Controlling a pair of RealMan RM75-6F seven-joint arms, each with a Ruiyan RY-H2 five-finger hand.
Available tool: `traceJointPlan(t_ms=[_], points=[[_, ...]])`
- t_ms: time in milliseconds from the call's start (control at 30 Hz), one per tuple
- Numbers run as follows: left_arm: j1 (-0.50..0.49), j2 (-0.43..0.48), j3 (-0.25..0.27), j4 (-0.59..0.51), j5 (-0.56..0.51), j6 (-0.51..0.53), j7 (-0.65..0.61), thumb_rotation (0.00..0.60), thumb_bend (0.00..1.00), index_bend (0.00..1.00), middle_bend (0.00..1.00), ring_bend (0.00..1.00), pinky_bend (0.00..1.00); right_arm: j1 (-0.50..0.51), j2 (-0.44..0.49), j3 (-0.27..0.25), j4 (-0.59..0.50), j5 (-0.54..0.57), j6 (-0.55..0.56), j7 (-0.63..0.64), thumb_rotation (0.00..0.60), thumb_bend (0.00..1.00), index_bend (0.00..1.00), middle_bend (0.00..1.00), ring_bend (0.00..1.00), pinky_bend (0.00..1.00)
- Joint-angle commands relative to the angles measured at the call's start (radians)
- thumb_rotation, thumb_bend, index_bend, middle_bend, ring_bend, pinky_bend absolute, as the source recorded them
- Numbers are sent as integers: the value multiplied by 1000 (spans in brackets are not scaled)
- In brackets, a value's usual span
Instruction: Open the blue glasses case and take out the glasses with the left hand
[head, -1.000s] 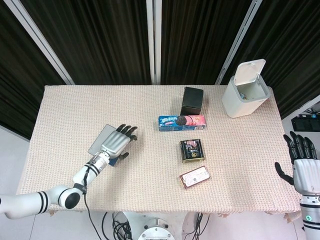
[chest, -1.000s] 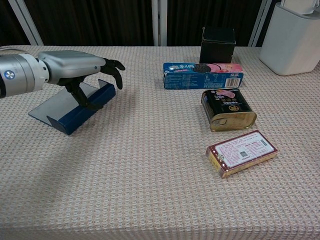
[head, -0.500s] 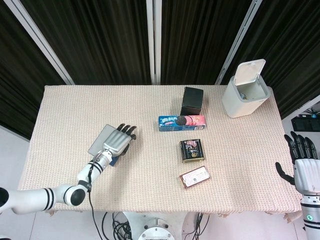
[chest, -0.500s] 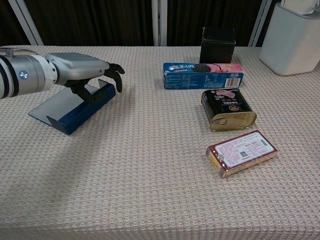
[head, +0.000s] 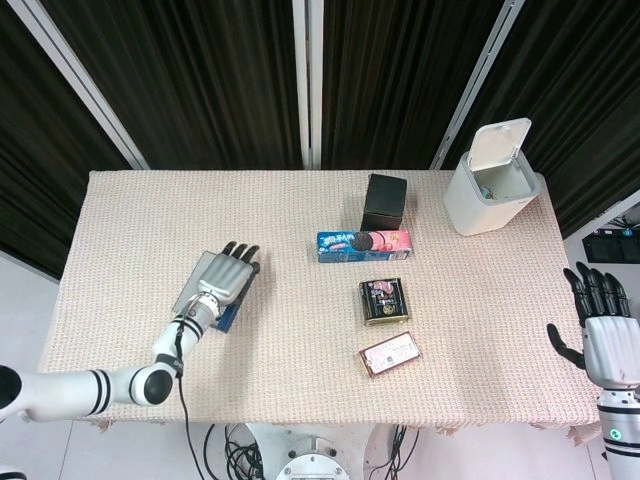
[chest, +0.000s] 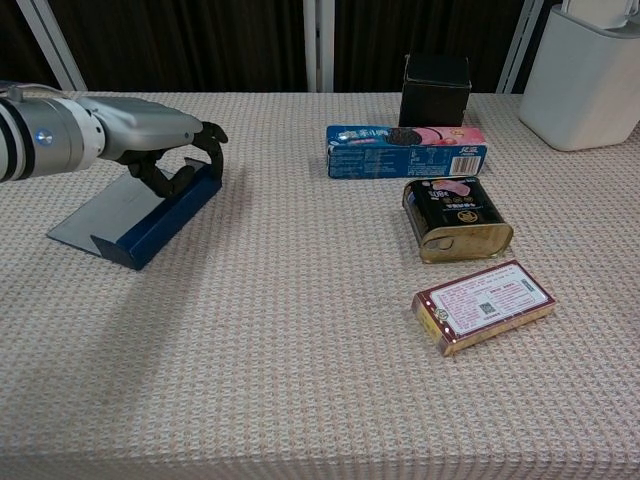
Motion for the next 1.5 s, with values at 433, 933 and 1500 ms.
traceJointPlan(t_ms=[433,933,1500], points=[[-76,68,25,-36,-325,83,147,600,719,294,0,0,0,6,-3,-4,-7,-4,-9,-14,600,273,0,0,0,0],[-134,147,83,-88,-580,67,231,600,721,292,0,0,0,15,-4,-6,-28,-13,-15,-41,600,278,0,0,0,0],[-215,247,140,-210,-824,15,297,600,721,373,0,0,3,22,-8,-10,-34,-22,-19,-51,600,280,0,0,0,0]])
